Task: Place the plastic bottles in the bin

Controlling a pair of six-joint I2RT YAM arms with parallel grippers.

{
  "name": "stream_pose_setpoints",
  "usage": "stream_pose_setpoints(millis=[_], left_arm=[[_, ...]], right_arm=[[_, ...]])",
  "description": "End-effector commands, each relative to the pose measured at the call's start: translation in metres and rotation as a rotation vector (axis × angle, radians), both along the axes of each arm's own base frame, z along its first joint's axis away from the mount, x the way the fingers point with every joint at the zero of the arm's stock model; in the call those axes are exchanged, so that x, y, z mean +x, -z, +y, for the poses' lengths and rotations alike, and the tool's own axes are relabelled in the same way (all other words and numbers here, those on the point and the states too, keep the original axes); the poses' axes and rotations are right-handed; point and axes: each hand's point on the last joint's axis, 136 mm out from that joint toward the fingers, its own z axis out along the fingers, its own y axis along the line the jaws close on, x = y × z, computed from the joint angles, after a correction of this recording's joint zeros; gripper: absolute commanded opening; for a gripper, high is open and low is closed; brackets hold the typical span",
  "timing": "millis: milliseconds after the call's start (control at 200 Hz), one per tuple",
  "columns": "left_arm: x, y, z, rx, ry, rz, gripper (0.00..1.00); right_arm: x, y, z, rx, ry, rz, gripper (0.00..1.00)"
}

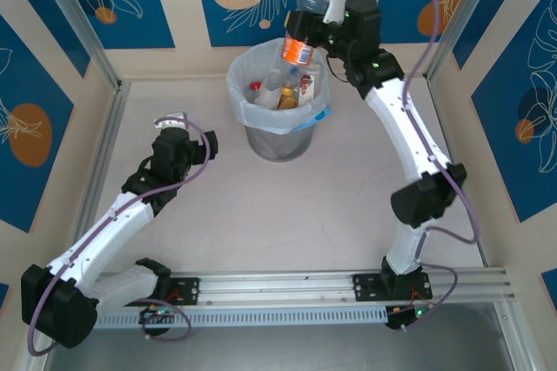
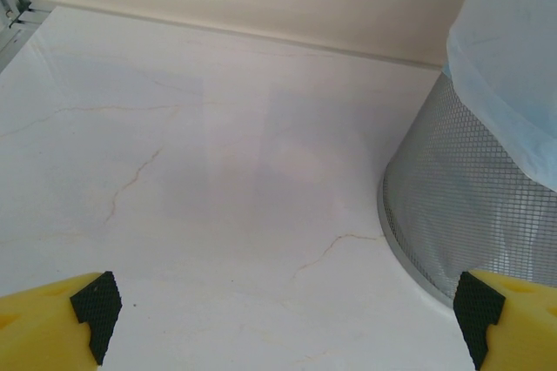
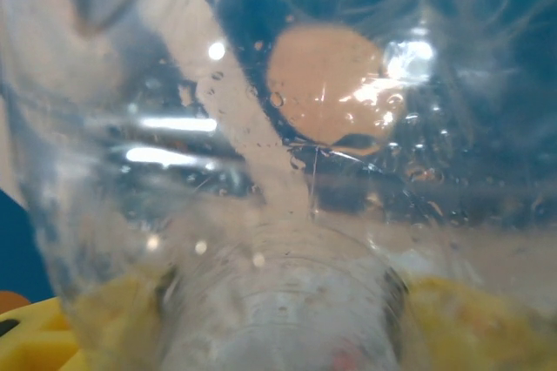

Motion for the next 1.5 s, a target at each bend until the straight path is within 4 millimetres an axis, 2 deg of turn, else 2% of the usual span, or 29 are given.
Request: stream_pose_setpoints(millis=[0,125,205,245,335,425,520,565,655,770,870,960,1055,1170,1280,1330,1415,1445,1460,1495], left_arm=[[0.001,-0.009,0.002,-0.019,0.001,-0.013,0.99],[-0.002,-0.007,0.005,-0.004,0.001,-0.008,0.99],[-0.004,-0.007,0.007,0.002,-0.004,-0.006,0.99],[-0.004,-0.007,0.008,0.003,-0.006,-0.007,0.99],[-0.004,-0.006,0.008,0.004,-0.01,-0.005,0.99],[-0.003,-0.005,0.008,0.003,-0.009,-0.003,0.99],[-0.001,-0.004,0.007,0.002,-0.006,0.003,0.99],[0.0,-0.002,0.006,0.001,-0.004,0.008,0.99],[0.002,-0.001,0.003,-0.002,0.005,0.016,0.99],[0.005,-0.001,0.0,-0.004,0.014,0.024,0.99],[0.006,-0.001,0.0,-0.004,0.015,0.025,0.99],[0.006,-0.001,0.001,-0.001,0.013,0.026,0.99],[0.005,0.0,0.003,0.002,0.002,0.028,0.99],[0.005,0.0,0.006,0.012,-0.011,0.029,0.99],[0.005,-0.001,0.015,0.037,-0.045,0.02,0.99],[0.006,-0.001,0.021,0.059,-0.062,0.012,0.99],[0.008,0.0,0.034,0.1,-0.098,0.0,0.99],[0.009,0.0,0.039,0.116,-0.113,-0.004,0.99],[0.01,0.0,0.041,0.123,-0.117,-0.004,0.99],[0.011,0.001,0.048,0.137,-0.138,-0.006,0.99]], right_arm=[[0.019,0.015,0.008,-0.063,0.034,0.036,0.01],[0.035,0.04,0.022,-0.111,0.024,0.1,0.07],[0.039,0.06,0.031,-0.137,0.008,0.15,0.16],[0.039,0.069,0.033,-0.142,0.005,0.177,0.21],[0.034,0.092,0.041,-0.158,-0.027,0.243,0.24],[0.03,0.111,0.042,-0.201,-0.016,0.296,0.26],[0.024,0.135,0.042,-0.248,-0.02,0.366,0.32],[0.022,0.148,0.044,-0.266,-0.03,0.397,0.41],[0.019,0.157,0.045,-0.284,-0.037,0.425,0.63],[0.015,0.142,0.047,-0.274,-0.053,0.398,0.74],[0.007,0.113,0.052,-0.249,-0.1,0.333,0.82],[-0.002,0.086,0.053,-0.232,-0.116,0.267,0.97],[-0.008,0.067,0.046,-0.236,-0.095,0.221,1.0],[-0.015,0.05,0.031,-0.257,-0.045,0.185,0.99],[-0.024,0.042,0.012,-0.28,0.013,0.164,1.0],[-0.032,0.034,0.0,-0.277,0.041,0.146,1.0],[-0.042,0.034,-0.018,-0.267,0.086,0.123,1.0],[-0.048,0.026,-0.028,-0.251,0.11,0.097,1.0],[-0.048,0.033,-0.032,-0.253,0.122,0.105,1.0],[-0.054,0.031,-0.044,-0.235,0.153,0.086,1.0]])
